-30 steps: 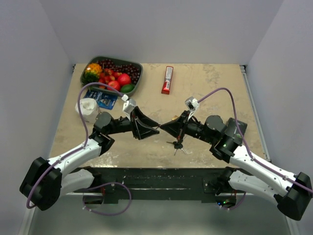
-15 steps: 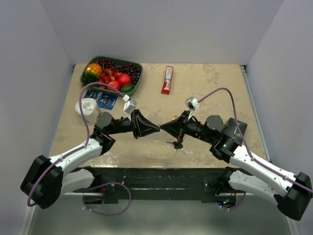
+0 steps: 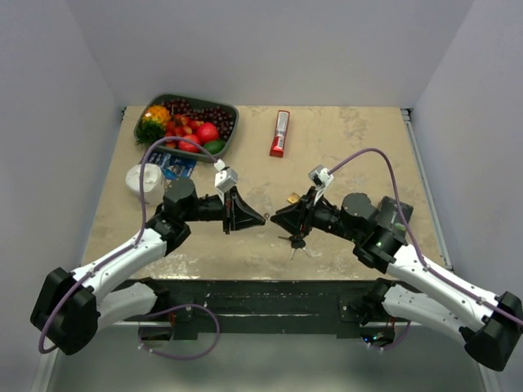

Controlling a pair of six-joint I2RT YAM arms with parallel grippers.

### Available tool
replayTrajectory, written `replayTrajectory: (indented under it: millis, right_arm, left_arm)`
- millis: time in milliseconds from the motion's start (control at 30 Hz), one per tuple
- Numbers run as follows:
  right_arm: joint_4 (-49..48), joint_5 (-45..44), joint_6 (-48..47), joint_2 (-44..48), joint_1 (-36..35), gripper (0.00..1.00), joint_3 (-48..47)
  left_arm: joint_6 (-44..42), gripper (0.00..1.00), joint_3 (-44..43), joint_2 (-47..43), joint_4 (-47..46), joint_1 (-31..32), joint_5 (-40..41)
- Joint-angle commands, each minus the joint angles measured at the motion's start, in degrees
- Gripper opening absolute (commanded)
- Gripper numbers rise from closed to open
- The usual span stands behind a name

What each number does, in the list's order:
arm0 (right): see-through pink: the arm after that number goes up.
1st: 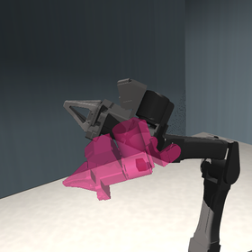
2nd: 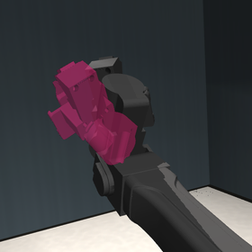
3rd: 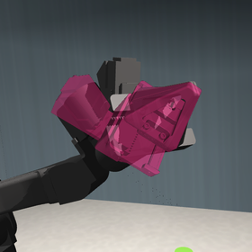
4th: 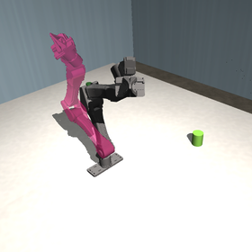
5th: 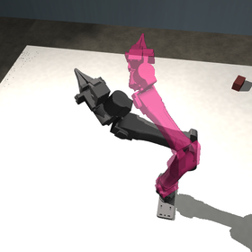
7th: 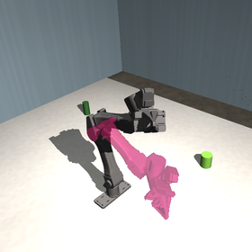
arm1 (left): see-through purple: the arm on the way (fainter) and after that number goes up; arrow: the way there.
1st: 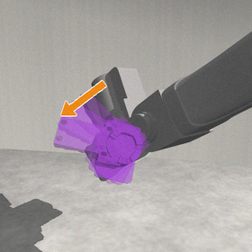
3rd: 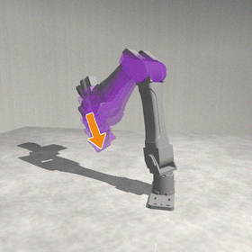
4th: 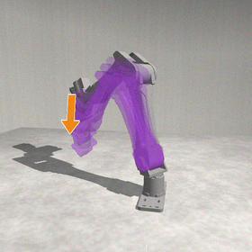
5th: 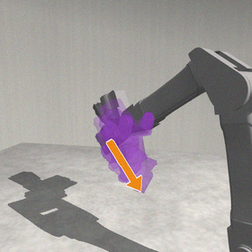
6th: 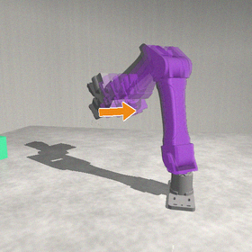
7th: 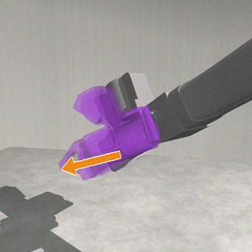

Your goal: Unlock with the key

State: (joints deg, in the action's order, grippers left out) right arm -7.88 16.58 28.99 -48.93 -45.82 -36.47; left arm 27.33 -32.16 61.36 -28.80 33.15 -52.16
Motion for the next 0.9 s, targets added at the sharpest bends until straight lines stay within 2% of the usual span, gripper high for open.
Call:
replayTrajectory:
  millis: [0,33,133,333,667,867]
  right_arm:
    - [5.94,-1.46,-5.0,3.4,0.21,0.45,-3.87]
    - [6.21,-0.16,-5.7,3.57,0.21,0.48,-3.87]
    - [7.52,3.36,-7.1,2.09,0.21,0.52,-4.49]
    - [6.39,8.9,-7.64,-2.48,0.21,0.51,-4.93]
    - [3.75,17.52,-7.11,-8.29,-0.05,0.32,-4.4]
    - [1.46,21.39,-5.52,-9.16,-0.49,0.3,-3.17]
  left_arm:
    - [-19.02,0.0,-9.31,-0.28,26.91,0.08,-2.77]
    - [-21.25,0.0,-11.85,0.24,34.96,0.16,-2.94]
    - [-29.24,0.0,-15.63,2.44,46.41,0.16,-4.52]
    - [-34.27,0.0,-19.07,4.81,54.43,3.85,-3.56]
    - [-35.68,0.0,-20.31,6.49,56.22,5.88,-2.42]
    - [-35.94,0.0,-20.57,7.19,56.48,6.23,-2.33]
